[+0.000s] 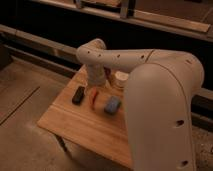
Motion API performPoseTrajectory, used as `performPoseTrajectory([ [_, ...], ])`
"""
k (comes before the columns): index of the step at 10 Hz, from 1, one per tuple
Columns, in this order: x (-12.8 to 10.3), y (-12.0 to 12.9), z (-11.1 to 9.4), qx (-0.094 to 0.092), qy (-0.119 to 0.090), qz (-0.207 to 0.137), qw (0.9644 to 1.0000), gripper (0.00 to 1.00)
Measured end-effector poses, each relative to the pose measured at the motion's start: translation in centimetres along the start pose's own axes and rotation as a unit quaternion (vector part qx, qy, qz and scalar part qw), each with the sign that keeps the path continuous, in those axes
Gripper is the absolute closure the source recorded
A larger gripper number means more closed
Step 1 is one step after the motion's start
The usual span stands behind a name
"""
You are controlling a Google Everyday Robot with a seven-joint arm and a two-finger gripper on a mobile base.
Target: Place the pepper in the ceramic bowl
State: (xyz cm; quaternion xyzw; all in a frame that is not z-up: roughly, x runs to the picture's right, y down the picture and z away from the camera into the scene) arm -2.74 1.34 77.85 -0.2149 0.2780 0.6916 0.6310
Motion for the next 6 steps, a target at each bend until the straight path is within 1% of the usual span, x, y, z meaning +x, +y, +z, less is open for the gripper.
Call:
performPoseTrajectory([
  [1, -1.2, -0.3, -0.3, -0.014, -0.015, 0.004, 0.9998, 0.2],
  [3, -2.1, -0.4, -0.3, -0.03, -0.028, -0.001, 0.9992, 0.2],
  [4, -2.3, -0.4, -0.2, -0.034, -0.031, -0.004, 0.9989, 0.2],
  [5, -2.7, 0.0, 0.1, -0.044, -0.037, -0.016, 0.9982, 0.2],
  [6, -3.0, 0.0, 0.6, -0.043, -0.036, -0.02, 0.9982, 0.2],
])
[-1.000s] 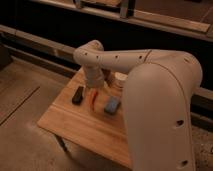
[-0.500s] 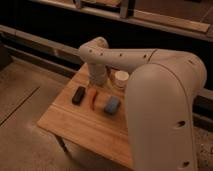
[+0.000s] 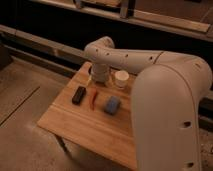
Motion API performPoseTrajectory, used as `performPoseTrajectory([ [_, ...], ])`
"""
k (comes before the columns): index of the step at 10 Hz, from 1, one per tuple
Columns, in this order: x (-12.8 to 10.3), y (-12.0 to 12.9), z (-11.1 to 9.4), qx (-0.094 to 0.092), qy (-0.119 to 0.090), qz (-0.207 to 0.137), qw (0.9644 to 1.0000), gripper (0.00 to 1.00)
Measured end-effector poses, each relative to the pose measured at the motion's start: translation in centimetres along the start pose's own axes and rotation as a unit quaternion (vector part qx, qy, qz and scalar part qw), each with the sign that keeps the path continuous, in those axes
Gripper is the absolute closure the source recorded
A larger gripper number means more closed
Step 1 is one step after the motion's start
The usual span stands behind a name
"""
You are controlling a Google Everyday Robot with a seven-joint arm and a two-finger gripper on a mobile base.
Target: Place the pepper in the ceramic bowl
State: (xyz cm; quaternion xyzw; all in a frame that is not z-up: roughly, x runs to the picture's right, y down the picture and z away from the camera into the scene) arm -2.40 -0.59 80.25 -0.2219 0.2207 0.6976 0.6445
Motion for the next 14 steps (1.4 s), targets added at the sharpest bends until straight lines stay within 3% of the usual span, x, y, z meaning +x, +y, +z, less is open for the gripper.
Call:
performPoseTrajectory([
  [4, -1.7, -0.9, 1.8, 0.021, 0.013, -0.007, 0.9997, 0.2],
  [6, -2.4, 0.3, 2.0, 0.013, 0.017, -0.016, 0.9997, 0.2],
  [10, -2.0, 4.4, 3.5, -0.028, 0.033, -0.032, 0.9985, 0.2],
  [14, -2.0, 3.0, 6.1, -0.016, 0.054, -0.004, 0.9984, 0.2],
])
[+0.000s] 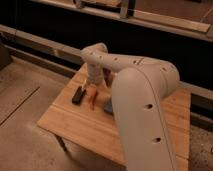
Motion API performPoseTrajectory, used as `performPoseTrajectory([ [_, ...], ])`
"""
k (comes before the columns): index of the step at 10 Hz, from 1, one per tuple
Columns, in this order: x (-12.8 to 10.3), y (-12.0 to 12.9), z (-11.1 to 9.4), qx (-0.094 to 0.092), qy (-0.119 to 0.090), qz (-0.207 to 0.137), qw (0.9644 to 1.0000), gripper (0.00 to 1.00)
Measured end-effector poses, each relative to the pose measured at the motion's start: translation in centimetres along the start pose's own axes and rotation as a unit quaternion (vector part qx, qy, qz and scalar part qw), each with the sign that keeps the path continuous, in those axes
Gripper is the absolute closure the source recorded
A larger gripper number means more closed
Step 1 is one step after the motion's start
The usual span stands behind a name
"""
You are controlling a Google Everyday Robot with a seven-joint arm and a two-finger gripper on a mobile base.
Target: Place the pepper in the ceramic bowl
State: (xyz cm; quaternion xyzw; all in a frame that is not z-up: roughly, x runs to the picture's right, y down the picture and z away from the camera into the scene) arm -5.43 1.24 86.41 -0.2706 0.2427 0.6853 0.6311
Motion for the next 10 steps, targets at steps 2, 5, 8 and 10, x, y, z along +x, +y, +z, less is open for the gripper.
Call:
performPoseTrajectory([
  [2, -0.3, -0.7, 0.3, 0.003, 0.002, 0.014, 0.9999, 0.2],
  [5, -0.2, -1.3, 0.8, 0.008, 0.005, 0.028, 0.9996, 0.35],
  [8, 0.4, -1.1, 1.4, 0.014, 0.009, 0.031, 0.9994, 0.66],
  [10, 0.8, -0.8, 2.0, 0.019, 0.014, 0.031, 0.9992, 0.7],
])
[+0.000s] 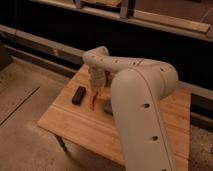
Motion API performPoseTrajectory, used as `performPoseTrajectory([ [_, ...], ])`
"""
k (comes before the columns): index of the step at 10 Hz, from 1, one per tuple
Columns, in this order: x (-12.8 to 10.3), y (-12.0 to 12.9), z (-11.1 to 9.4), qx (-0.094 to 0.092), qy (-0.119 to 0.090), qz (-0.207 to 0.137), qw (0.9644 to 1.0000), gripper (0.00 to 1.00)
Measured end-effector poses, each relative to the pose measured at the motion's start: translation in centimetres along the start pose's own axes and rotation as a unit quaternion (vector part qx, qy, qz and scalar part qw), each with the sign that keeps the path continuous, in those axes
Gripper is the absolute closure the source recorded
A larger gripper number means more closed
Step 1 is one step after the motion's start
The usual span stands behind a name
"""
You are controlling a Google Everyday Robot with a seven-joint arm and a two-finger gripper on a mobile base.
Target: Place the pepper in the ceramic bowl
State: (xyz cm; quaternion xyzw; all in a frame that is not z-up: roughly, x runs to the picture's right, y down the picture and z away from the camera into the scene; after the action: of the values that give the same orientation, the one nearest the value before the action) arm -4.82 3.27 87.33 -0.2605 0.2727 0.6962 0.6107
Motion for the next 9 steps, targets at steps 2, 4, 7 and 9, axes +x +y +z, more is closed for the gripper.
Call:
performPoseTrajectory([
  [2, 0.1, 0.6, 0.3, 0.002, 0.002, -0.004, 1.0, 0.7],
  [4, 0.0, 1.0, 0.3, 0.001, 0.0, -0.008, 1.0, 0.7],
  [7, -0.1, 1.5, 0.2, -0.002, -0.001, -0.015, 0.9999, 0.69],
  [9, -0.1, 1.6, 0.3, -0.003, 0.0, -0.017, 0.9999, 0.58],
])
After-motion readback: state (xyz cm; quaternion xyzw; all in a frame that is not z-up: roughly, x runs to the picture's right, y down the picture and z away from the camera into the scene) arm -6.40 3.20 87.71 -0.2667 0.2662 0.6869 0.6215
